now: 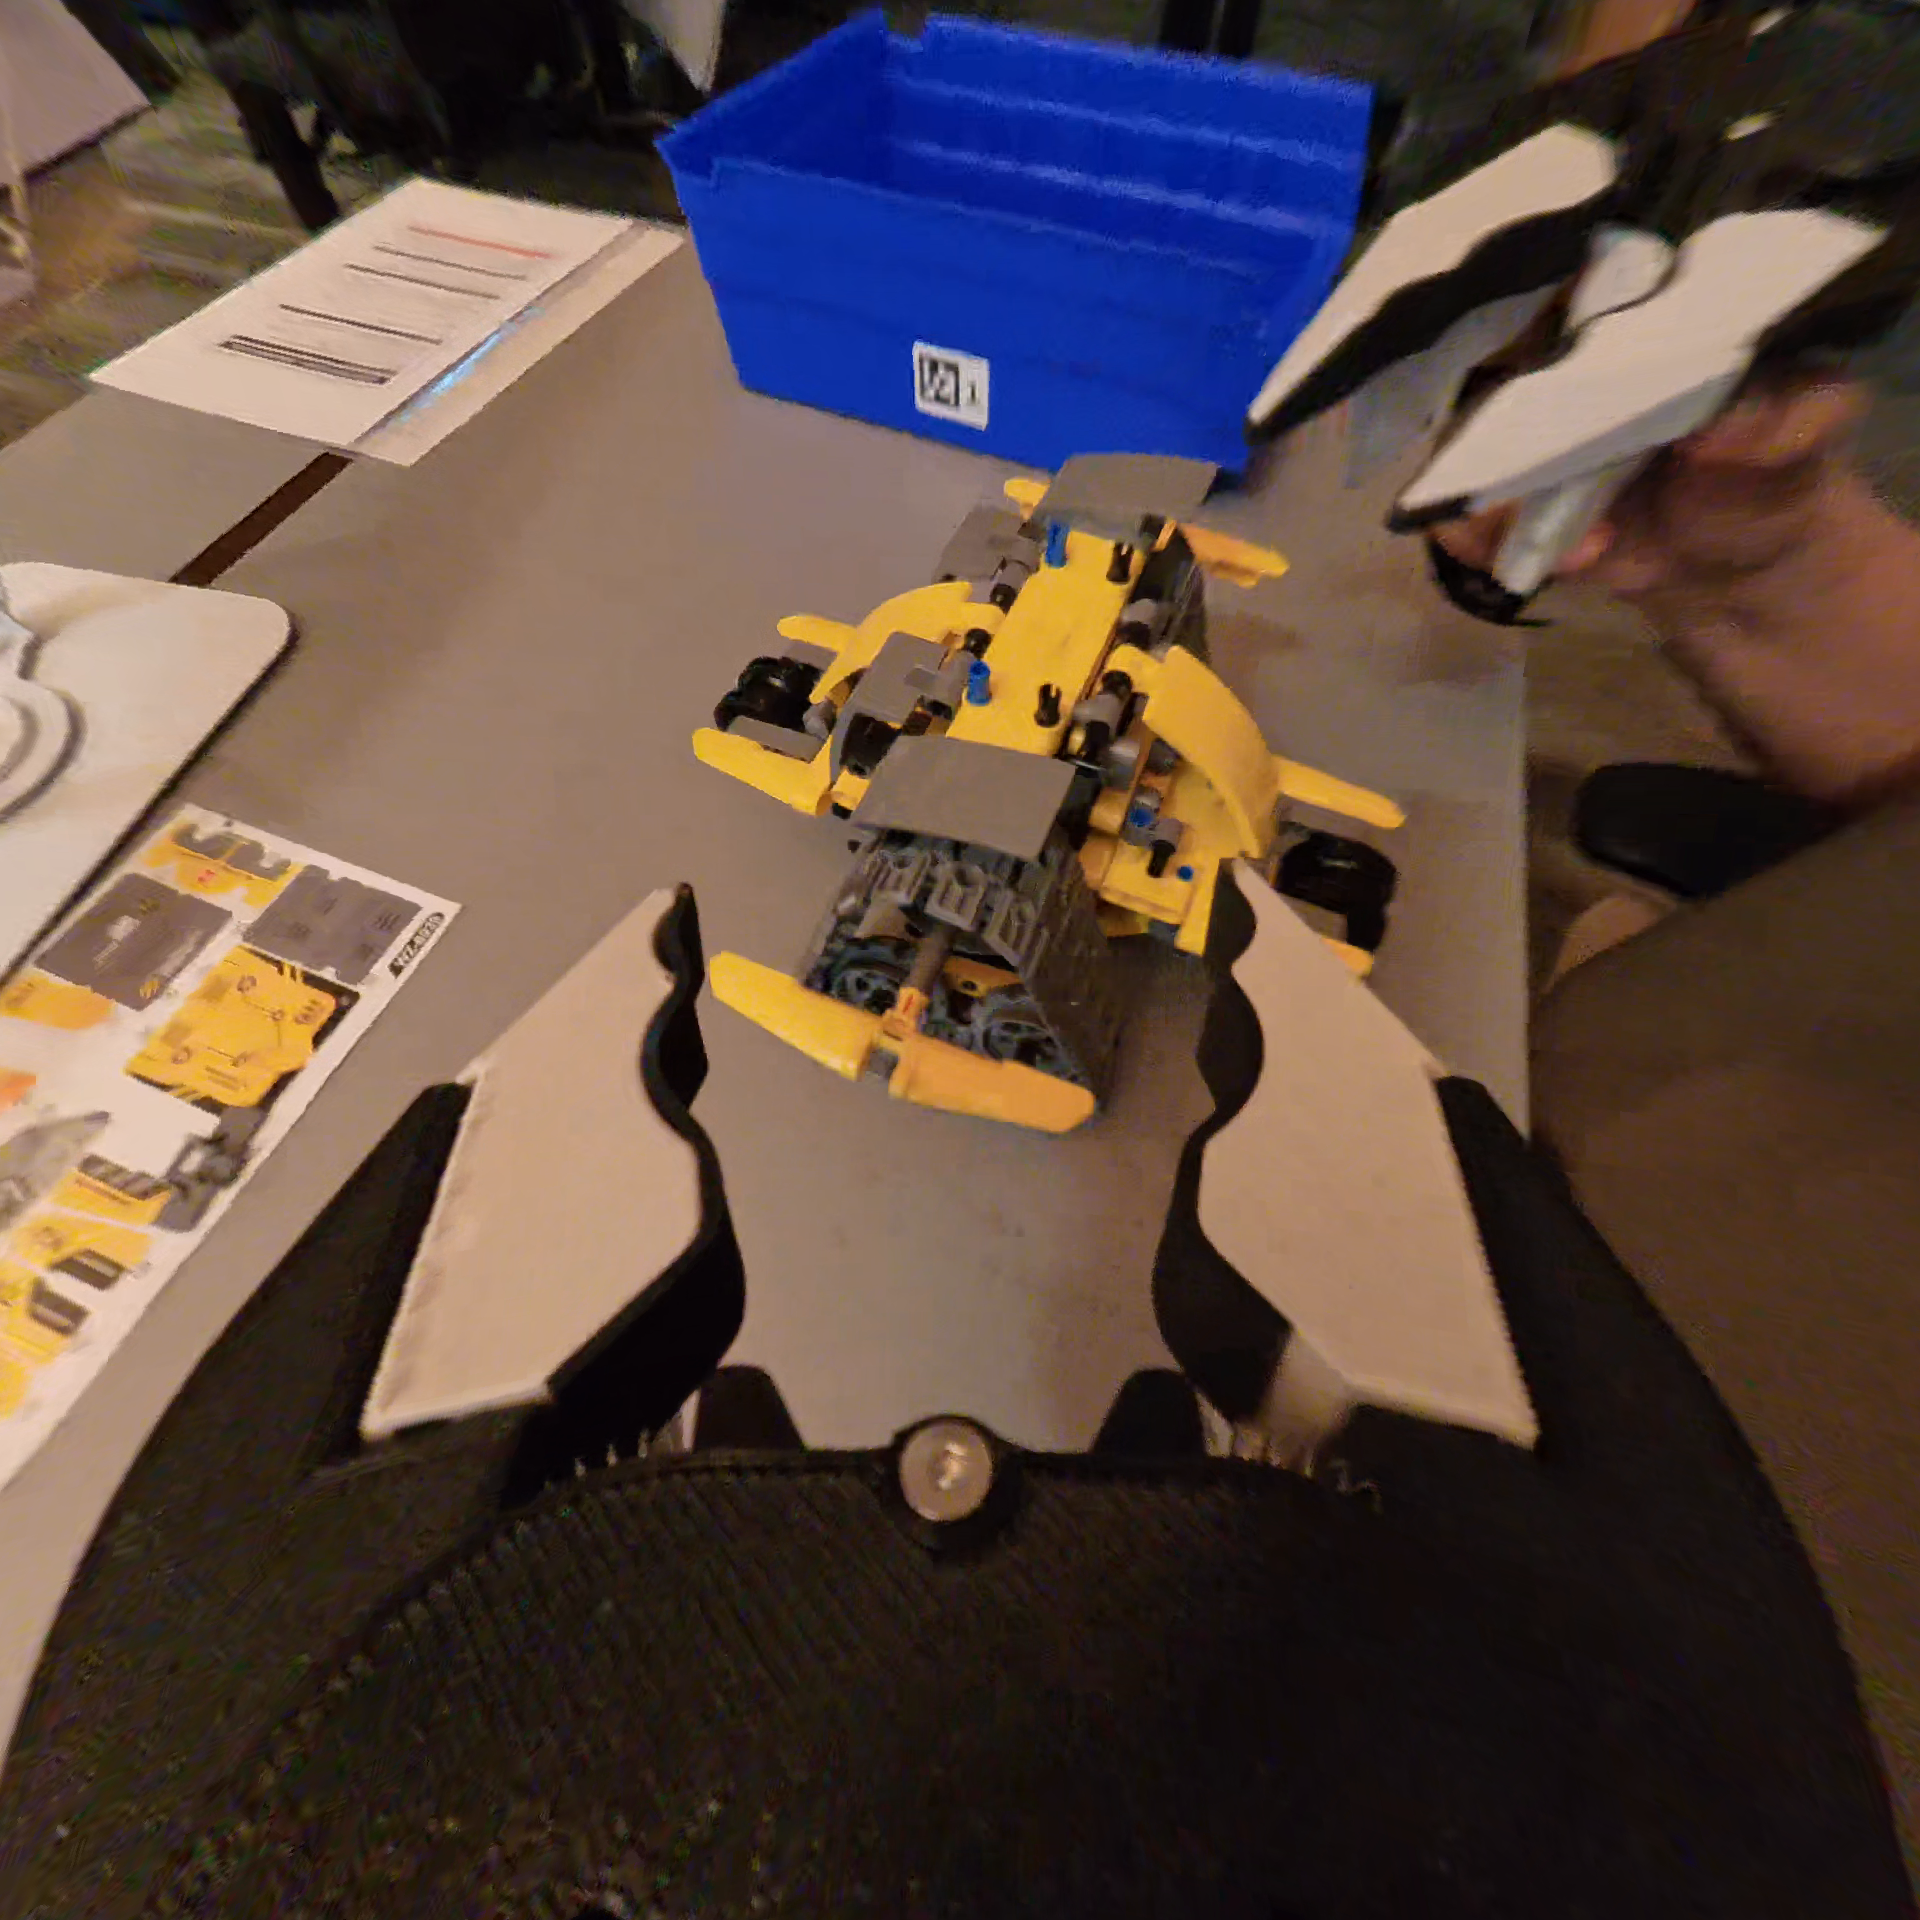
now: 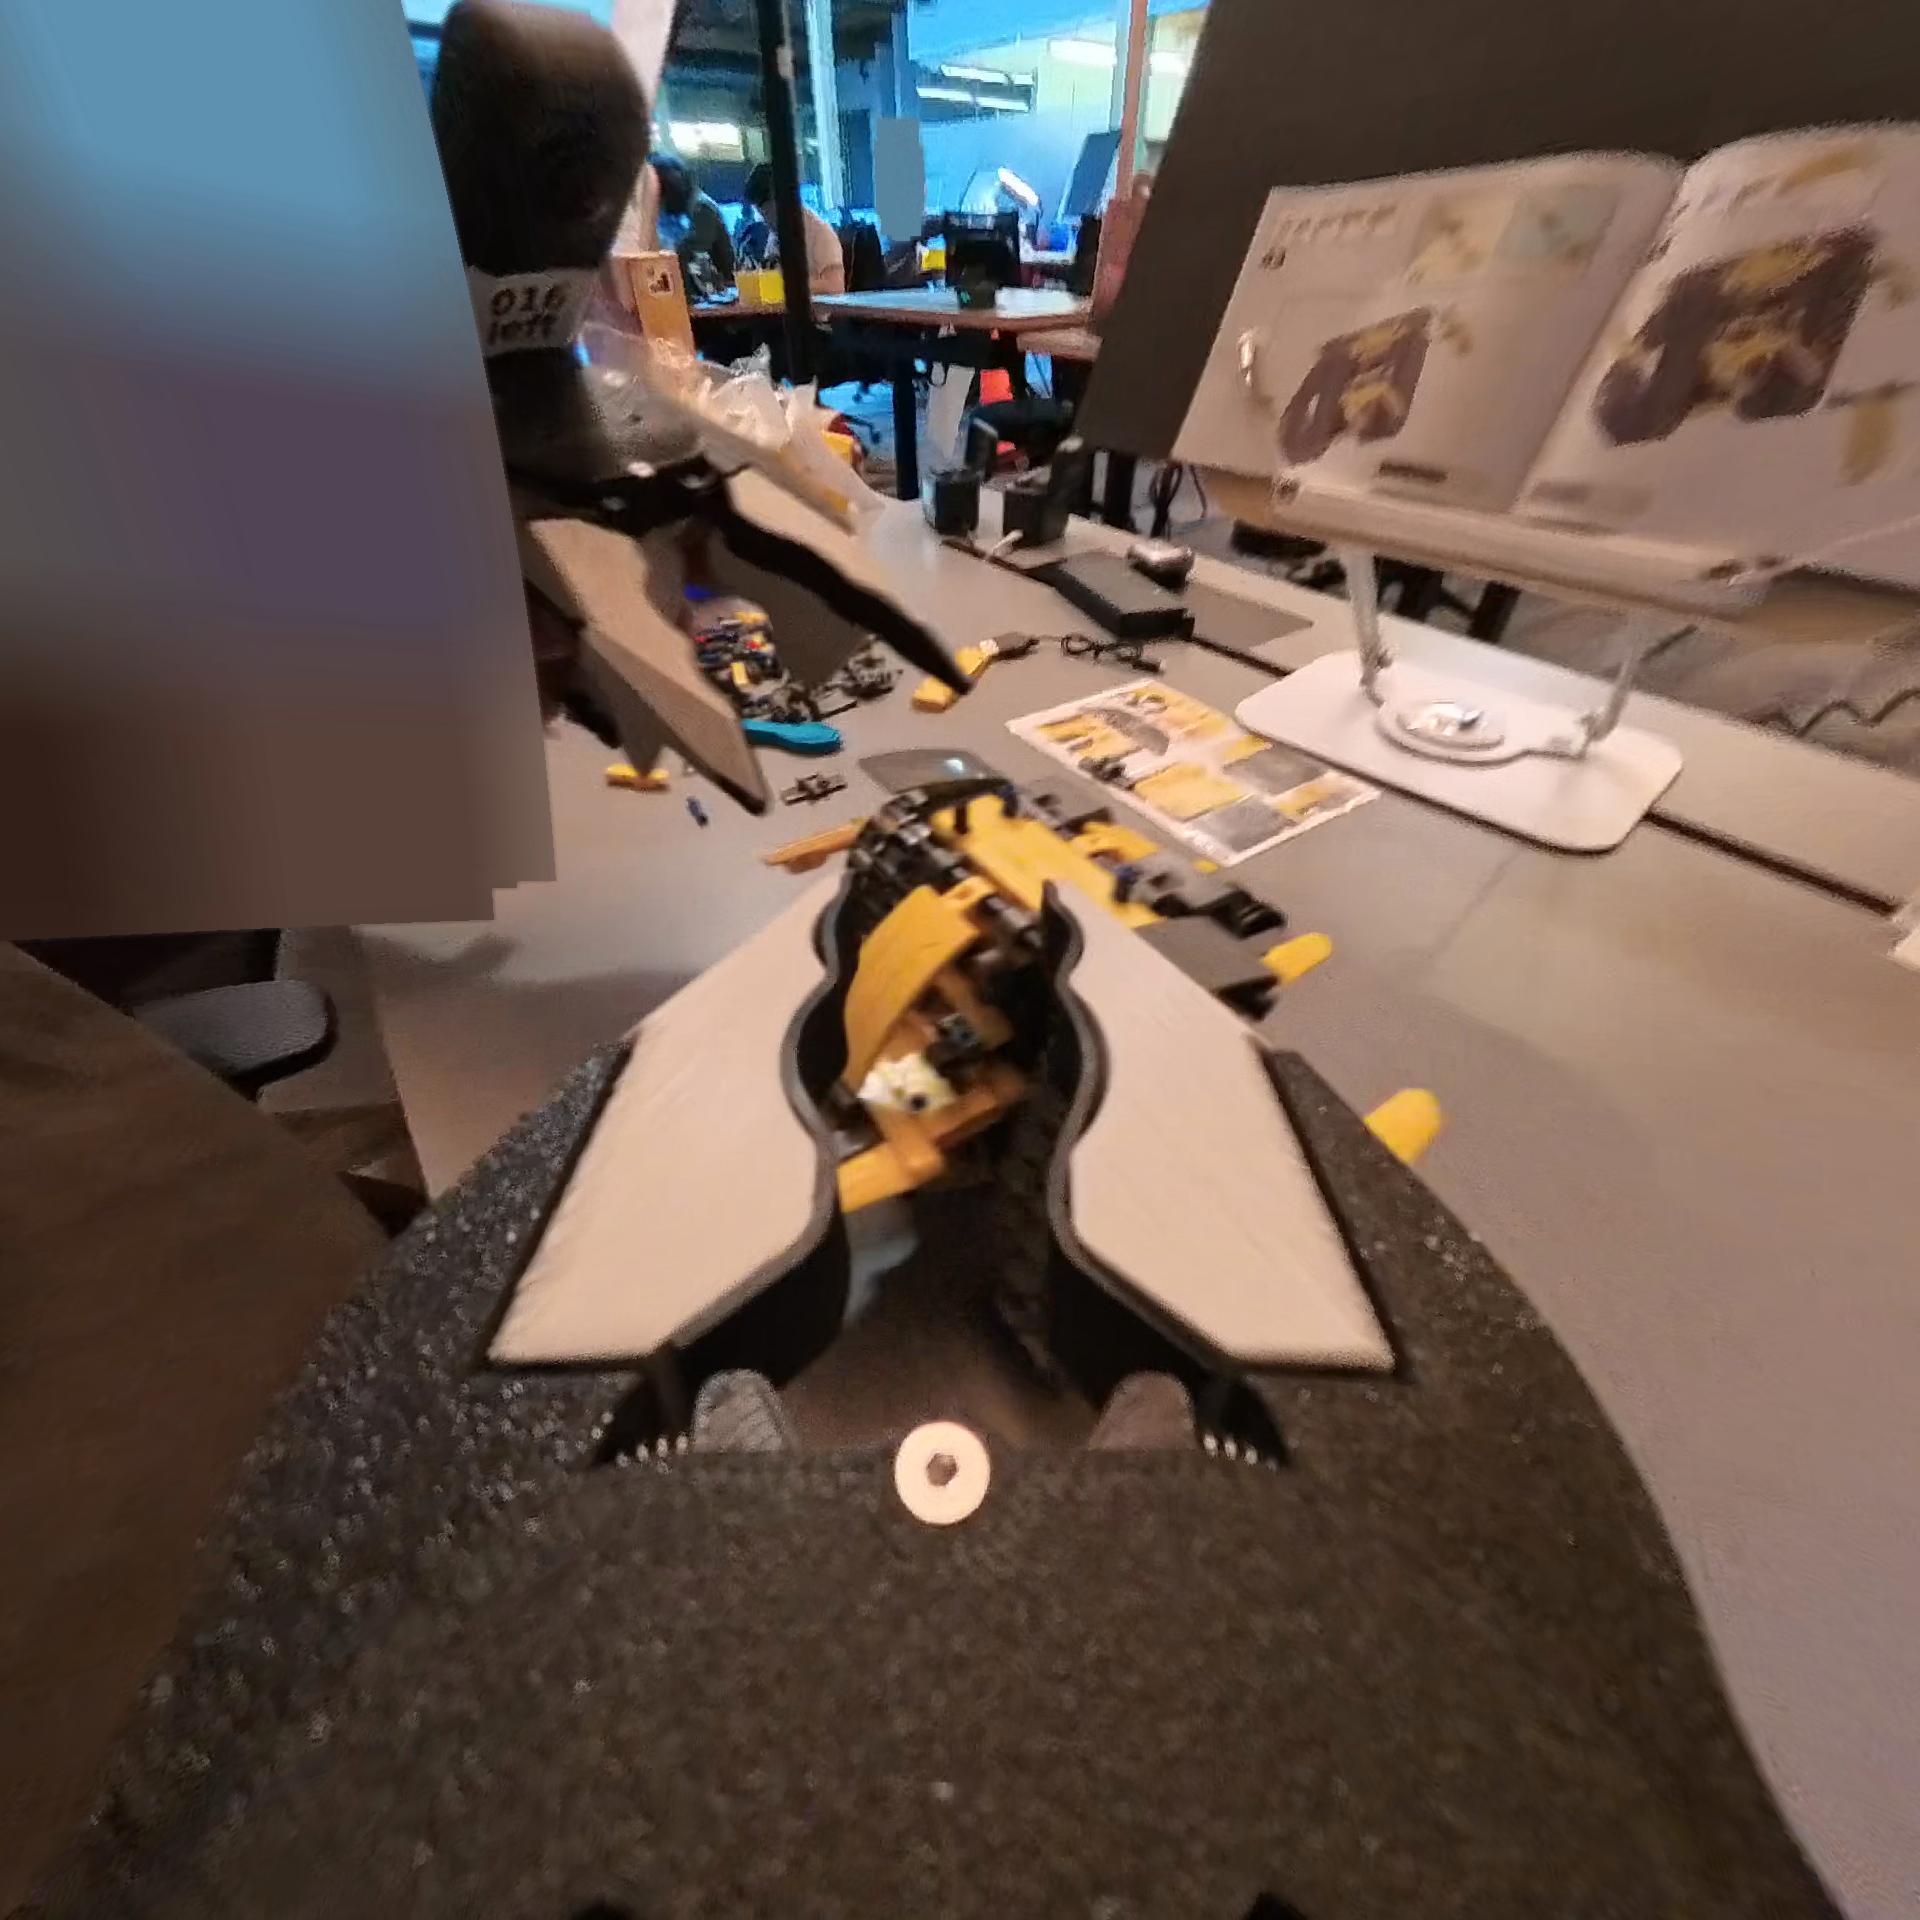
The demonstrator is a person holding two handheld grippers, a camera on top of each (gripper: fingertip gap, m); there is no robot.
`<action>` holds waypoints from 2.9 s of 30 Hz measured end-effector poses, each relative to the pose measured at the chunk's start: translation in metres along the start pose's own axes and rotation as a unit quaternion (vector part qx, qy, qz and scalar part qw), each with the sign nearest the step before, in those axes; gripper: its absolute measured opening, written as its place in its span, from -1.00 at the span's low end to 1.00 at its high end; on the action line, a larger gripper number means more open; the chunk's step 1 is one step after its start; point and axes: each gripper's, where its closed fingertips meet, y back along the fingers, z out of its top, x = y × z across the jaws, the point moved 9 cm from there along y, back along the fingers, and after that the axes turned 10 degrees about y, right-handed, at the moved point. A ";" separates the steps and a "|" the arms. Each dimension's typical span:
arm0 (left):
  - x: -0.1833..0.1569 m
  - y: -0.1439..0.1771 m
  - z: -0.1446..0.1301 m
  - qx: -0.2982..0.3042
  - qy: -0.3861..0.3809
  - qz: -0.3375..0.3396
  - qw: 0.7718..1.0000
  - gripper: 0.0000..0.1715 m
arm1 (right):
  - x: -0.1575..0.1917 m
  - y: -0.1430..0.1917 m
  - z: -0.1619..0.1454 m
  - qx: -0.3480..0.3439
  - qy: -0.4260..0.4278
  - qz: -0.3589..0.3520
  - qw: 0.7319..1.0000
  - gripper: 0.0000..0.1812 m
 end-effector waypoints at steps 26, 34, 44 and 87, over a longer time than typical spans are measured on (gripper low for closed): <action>-0.011 -0.055 0.001 0.066 -0.055 -0.052 0.995 -0.16 | 0.019 -0.027 -0.018 0.048 -0.057 -0.162 0.984 -0.46; -0.014 -0.045 0.001 0.020 -0.031 -0.091 0.995 -0.04 | 0.023 -0.027 -0.013 0.057 -0.041 -0.167 0.983 -0.37; 0.011 0.010 0.004 -0.131 -0.055 0.030 0.989 0.12 | 0.033 -0.040 -0.009 0.106 0.020 -0.222 0.969 -0.44; 0.239 -0.152 0.175 -0.138 -0.147 0.533 0.822 0.44 | -0.328 -0.193 0.002 0.114 -0.103 -0.239 0.959 -0.66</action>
